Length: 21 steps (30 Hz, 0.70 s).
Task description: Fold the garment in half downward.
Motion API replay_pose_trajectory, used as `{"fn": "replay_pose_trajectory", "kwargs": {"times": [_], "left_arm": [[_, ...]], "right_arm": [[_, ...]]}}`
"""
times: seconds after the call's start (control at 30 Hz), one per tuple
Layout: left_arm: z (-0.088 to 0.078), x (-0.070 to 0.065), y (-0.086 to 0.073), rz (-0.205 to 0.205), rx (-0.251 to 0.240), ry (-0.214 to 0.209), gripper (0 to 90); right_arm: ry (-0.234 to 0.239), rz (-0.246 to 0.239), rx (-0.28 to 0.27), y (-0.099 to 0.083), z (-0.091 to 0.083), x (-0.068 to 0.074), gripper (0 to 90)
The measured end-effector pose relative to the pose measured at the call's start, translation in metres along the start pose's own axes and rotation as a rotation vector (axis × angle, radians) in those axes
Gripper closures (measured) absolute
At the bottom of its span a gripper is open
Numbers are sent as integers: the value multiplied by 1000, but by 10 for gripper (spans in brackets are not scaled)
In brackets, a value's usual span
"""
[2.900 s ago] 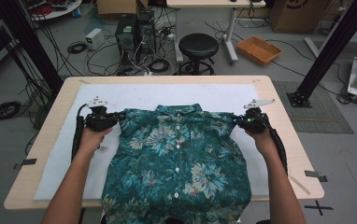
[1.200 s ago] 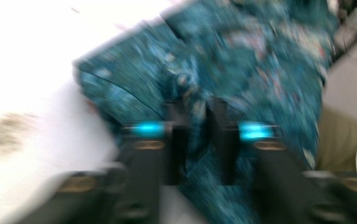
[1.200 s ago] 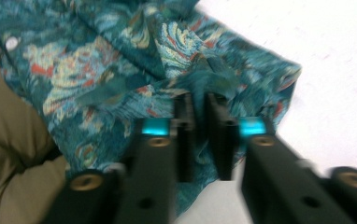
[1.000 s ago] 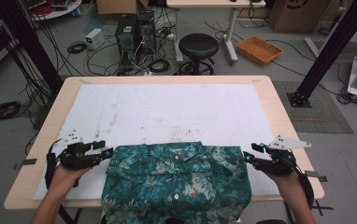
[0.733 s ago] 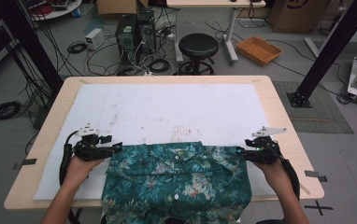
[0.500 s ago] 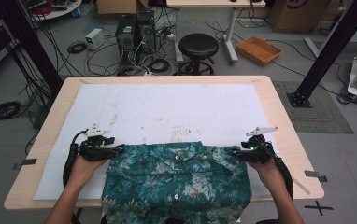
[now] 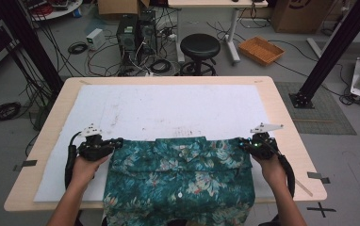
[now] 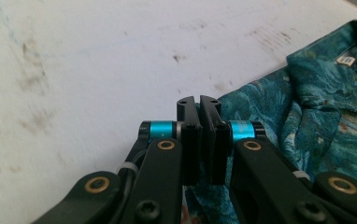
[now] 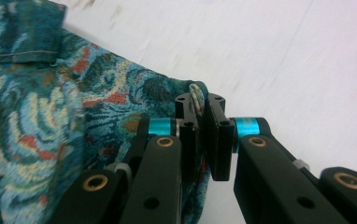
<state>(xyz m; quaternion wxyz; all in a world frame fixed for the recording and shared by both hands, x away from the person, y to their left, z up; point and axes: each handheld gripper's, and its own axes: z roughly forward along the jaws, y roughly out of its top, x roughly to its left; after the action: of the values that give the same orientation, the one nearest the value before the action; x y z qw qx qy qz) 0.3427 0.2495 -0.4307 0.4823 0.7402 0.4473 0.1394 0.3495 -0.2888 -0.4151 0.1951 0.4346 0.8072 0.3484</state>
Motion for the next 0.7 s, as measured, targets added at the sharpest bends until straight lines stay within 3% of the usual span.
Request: {"fn": "replay_pose_trajectory", "kwargs": {"times": [0.17,0.4,0.57,0.7], "left_arm": [[14,7,21,-38,-52,20,868],[38,23,42,-79,-52,71,867],[50,31,40,-100,-27,93,867],[55,33,35,-94,-12,98,858]], "right_arm": [[-47,-13,-51,28,10,-20,852],[-77,-4,-50,59,34,-40,849],[-86,14,-42,63,51,-43,849],[-81,28,-20,60,59,-44,846]]}}
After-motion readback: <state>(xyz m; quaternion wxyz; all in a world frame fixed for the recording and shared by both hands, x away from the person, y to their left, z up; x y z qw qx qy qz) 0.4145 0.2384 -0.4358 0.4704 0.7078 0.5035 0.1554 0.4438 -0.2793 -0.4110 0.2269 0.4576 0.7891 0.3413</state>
